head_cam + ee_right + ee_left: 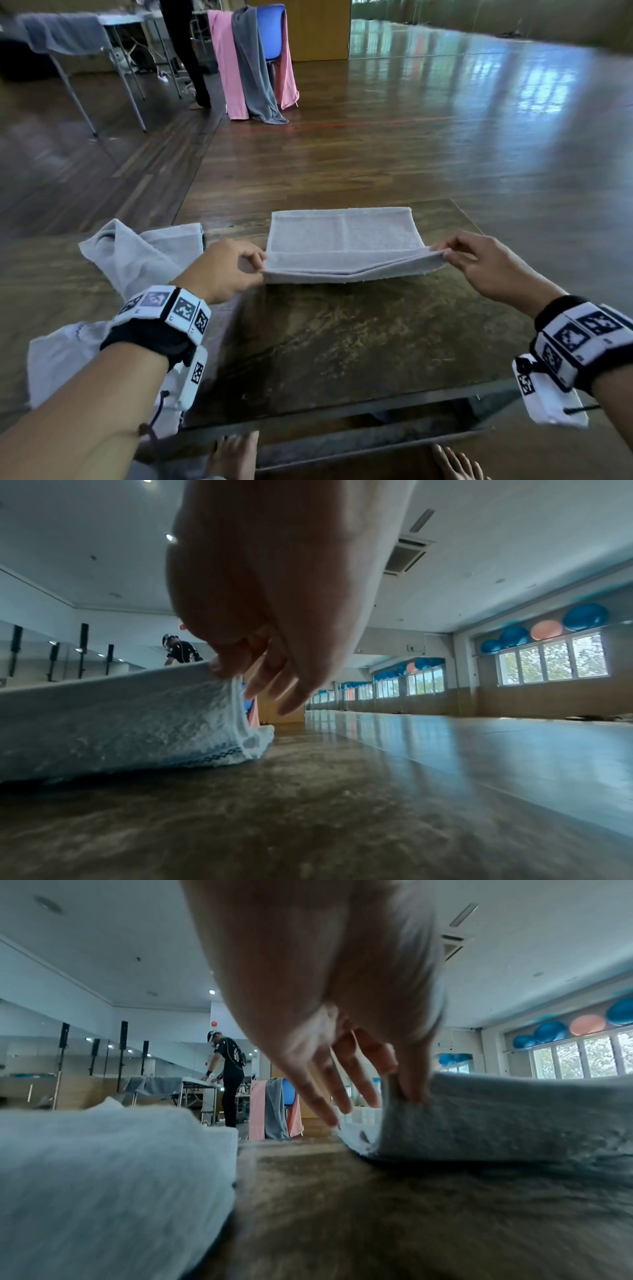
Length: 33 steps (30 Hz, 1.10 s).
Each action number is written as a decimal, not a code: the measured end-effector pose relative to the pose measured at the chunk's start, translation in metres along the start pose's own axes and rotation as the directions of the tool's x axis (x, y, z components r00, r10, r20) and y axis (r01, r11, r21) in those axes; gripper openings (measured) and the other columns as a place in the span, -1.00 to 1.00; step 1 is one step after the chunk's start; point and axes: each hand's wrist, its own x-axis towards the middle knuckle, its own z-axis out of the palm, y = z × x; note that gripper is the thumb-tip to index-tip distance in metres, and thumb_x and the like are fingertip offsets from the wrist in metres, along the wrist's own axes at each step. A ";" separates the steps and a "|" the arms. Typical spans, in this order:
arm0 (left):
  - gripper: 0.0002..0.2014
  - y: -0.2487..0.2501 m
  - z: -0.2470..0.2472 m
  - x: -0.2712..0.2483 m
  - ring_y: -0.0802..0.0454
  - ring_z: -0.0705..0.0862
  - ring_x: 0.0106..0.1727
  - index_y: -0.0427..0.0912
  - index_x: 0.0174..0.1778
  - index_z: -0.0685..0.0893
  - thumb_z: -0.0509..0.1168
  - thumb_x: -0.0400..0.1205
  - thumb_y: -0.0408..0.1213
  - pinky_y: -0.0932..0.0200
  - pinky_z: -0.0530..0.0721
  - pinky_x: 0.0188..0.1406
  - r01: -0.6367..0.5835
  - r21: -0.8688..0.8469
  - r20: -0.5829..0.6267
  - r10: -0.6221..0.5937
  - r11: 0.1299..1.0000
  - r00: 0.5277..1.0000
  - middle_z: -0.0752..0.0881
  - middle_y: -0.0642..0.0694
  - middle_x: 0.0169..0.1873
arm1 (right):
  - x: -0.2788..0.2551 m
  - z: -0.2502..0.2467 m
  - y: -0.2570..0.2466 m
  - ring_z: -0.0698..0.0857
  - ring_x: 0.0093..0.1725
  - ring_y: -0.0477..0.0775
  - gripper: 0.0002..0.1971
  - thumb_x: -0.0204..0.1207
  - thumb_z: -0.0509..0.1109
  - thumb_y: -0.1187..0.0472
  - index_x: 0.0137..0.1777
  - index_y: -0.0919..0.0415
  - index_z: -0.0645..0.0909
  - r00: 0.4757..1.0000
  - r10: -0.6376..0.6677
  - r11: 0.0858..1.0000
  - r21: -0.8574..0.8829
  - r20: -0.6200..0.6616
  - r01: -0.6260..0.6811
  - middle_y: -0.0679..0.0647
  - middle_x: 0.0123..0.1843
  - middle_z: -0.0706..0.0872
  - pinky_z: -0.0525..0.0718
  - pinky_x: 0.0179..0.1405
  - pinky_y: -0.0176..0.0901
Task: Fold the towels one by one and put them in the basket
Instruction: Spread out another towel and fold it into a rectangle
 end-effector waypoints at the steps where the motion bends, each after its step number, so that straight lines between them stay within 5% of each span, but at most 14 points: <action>1: -0.86 0.000 0.000 -0.002 0.16 0.73 0.12 -0.11 -0.34 0.76 0.59 0.44 -0.33 0.28 0.51 0.19 0.024 -0.006 0.056 -0.023 1.000 0.998 0.80 0.06 0.08 | -0.002 -0.001 0.002 0.74 -0.17 0.01 -0.77 0.70 0.39 0.25 -0.11 -0.12 0.66 1.000 0.003 1.000 0.006 0.019 -0.003 -0.23 -0.12 0.80 0.69 -0.08 0.08; 4: -0.85 0.003 -0.002 -0.005 0.22 0.77 0.03 -0.10 -0.38 0.75 0.59 0.41 -0.33 0.29 0.60 0.10 0.078 -0.059 0.127 -0.070 0.995 0.989 0.83 0.14 -0.07 | -0.006 -0.006 -0.001 0.49 -0.46 -0.17 -0.75 0.70 0.39 0.27 -0.15 -0.10 0.64 0.998 0.024 0.999 0.024 0.058 -0.025 -0.27 -0.41 0.69 0.51 -0.30 -0.07; 7: -0.86 0.008 -0.005 -0.003 0.12 0.75 -0.26 -0.12 -0.38 0.73 0.56 0.44 -0.29 0.19 0.68 -0.16 0.129 -0.063 0.177 -0.116 0.990 0.977 0.80 0.06 -0.37 | -0.009 -0.012 -0.007 0.69 -0.19 0.22 -0.83 0.69 0.39 0.29 -0.11 0.06 0.69 0.981 0.093 0.993 0.051 0.170 -0.103 0.03 -0.25 0.80 0.70 0.01 0.14; 9: -0.85 0.010 -0.007 -0.002 0.12 0.71 -0.38 -0.16 -0.37 0.73 0.53 0.49 -0.32 0.22 0.64 -0.31 0.187 -0.068 0.301 -0.159 0.980 0.940 0.76 0.04 -0.47 | -0.010 -0.018 -0.010 0.77 -0.12 0.24 -0.87 0.69 0.39 0.32 -0.09 0.21 0.72 0.957 0.139 0.983 0.083 0.256 -0.165 0.19 -0.18 0.81 0.75 0.08 0.23; 12: -0.88 0.012 -0.011 0.001 0.00 0.73 -0.39 -0.23 -0.29 0.75 0.48 0.56 -0.34 0.10 0.65 -0.32 0.290 -0.098 0.501 -0.204 0.952 0.841 0.75 -0.03 -0.44 | -0.011 -0.025 -0.010 0.82 -0.22 0.13 -0.82 0.68 0.38 0.31 -0.14 0.24 0.75 0.917 0.159 0.968 0.127 0.365 -0.218 0.15 -0.18 0.84 0.79 -0.22 -0.07; 14: -0.88 0.013 -0.012 0.003 -0.06 0.73 -0.44 -0.30 -0.23 0.76 0.45 0.59 -0.35 0.07 0.63 -0.34 0.322 -0.142 0.522 -0.206 0.936 0.828 0.74 -0.10 -0.43 | -0.009 -0.023 -0.007 0.81 -0.28 0.09 -0.82 0.68 0.40 0.28 -0.15 0.22 0.76 0.916 0.182 0.960 0.136 0.357 -0.243 0.15 -0.19 0.84 0.76 -0.29 -0.16; 19: -0.86 0.006 -0.001 0.015 0.06 0.70 -0.42 -0.17 -0.18 0.79 0.46 0.61 -0.17 0.18 0.63 -0.37 0.243 -0.090 0.192 -0.223 0.966 0.956 0.77 0.02 -0.39 | 0.011 -0.001 0.005 0.73 -0.31 0.07 -0.84 0.68 0.42 0.19 -0.15 0.12 0.68 0.973 0.211 0.975 0.055 0.093 -0.217 0.09 -0.24 0.79 0.75 -0.17 0.13; 23: -0.87 0.001 0.017 0.031 0.13 0.69 -0.21 0.04 -0.26 0.73 0.47 0.60 -0.12 0.22 0.53 -0.27 0.185 -0.049 -0.098 -0.189 0.981 0.977 0.75 0.10 -0.27 | 0.029 0.016 0.007 0.67 -0.12 -0.02 -0.81 0.63 0.46 0.14 -0.23 -0.04 0.63 0.974 0.197 0.975 -0.083 -0.114 -0.207 -0.11 -0.14 0.73 0.52 -0.08 -0.07; 25: -0.85 -0.001 0.027 0.040 0.09 0.69 -0.17 0.05 -0.28 0.72 0.47 0.60 -0.12 0.17 0.50 -0.19 0.192 -0.021 -0.137 -0.194 0.981 0.972 0.77 0.07 -0.24 | 0.034 0.024 0.010 0.66 -0.15 0.00 -0.82 0.62 0.47 0.14 -0.23 -0.04 0.63 0.965 0.217 0.964 -0.120 -0.147 -0.235 -0.08 -0.13 0.72 0.52 -0.15 -0.16; 28: -0.84 -0.007 0.040 0.050 0.06 0.70 -0.23 0.01 -0.29 0.75 0.46 0.62 -0.12 0.22 0.43 -0.35 0.217 0.018 -0.121 -0.214 0.976 0.969 0.77 0.05 -0.31 | 0.038 0.033 0.016 0.66 -0.26 -0.08 -0.82 0.63 0.48 0.15 -0.23 0.00 0.65 0.962 0.254 0.949 -0.164 -0.103 -0.268 -0.04 -0.15 0.72 0.48 -0.49 -0.32; 33: -0.84 -0.009 0.045 0.057 0.15 0.67 -0.27 -0.12 -0.21 0.86 0.46 0.62 -0.15 0.28 0.48 -0.41 0.234 0.063 -0.107 -0.226 0.970 0.968 0.79 0.01 -0.30 | 0.039 0.032 0.018 0.70 -0.26 -0.09 -0.81 0.60 0.53 0.17 -0.26 0.00 0.69 0.969 0.235 0.952 -0.185 -0.075 -0.246 0.00 -0.13 0.75 0.44 -0.63 -0.51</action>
